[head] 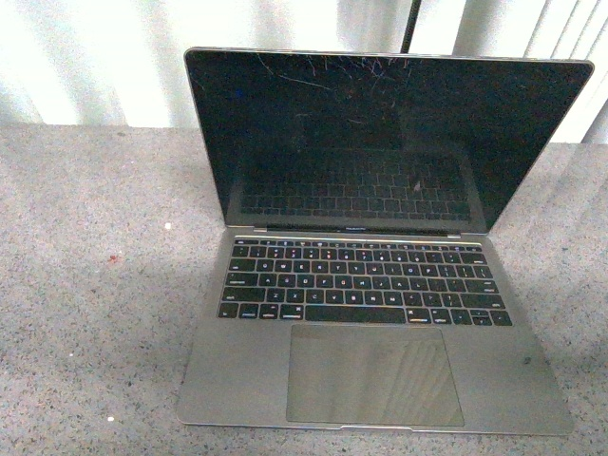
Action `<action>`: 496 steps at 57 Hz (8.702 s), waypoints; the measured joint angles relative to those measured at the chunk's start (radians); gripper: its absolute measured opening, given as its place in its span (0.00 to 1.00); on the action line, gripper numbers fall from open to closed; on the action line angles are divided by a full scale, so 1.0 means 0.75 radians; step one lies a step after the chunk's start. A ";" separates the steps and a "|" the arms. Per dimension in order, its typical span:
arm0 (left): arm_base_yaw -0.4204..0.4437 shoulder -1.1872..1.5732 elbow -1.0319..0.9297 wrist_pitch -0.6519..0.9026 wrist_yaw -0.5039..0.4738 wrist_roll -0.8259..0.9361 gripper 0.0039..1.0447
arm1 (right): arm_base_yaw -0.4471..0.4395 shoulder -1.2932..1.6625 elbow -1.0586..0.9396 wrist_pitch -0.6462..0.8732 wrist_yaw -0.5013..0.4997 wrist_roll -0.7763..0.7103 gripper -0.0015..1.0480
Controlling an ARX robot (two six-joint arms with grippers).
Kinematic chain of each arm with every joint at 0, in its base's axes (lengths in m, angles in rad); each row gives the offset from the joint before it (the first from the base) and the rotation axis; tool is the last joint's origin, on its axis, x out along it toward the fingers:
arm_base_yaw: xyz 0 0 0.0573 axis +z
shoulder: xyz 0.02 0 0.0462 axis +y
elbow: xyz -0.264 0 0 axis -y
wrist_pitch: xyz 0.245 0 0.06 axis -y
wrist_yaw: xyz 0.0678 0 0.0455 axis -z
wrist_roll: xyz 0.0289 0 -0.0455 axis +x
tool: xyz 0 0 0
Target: Close laptop
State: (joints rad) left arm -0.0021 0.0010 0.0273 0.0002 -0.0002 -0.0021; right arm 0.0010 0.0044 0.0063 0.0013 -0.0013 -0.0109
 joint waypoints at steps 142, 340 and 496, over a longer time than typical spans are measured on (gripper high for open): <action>-0.571 2.358 1.600 0.203 -0.172 0.759 0.03 | -0.067 2.069 1.318 0.087 -0.804 -1.242 0.03; -0.606 2.358 1.261 0.078 0.051 0.802 0.03 | 0.157 2.230 1.181 -0.243 -0.715 -1.632 0.03; -0.475 2.552 0.906 0.498 0.224 0.484 0.03 | 0.190 2.536 0.918 0.183 -0.776 -1.419 0.03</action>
State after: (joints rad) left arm -0.3580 1.9152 0.7071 0.3740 0.1680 0.3611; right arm 0.1436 1.9060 0.6945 0.1383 -0.5835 -1.0752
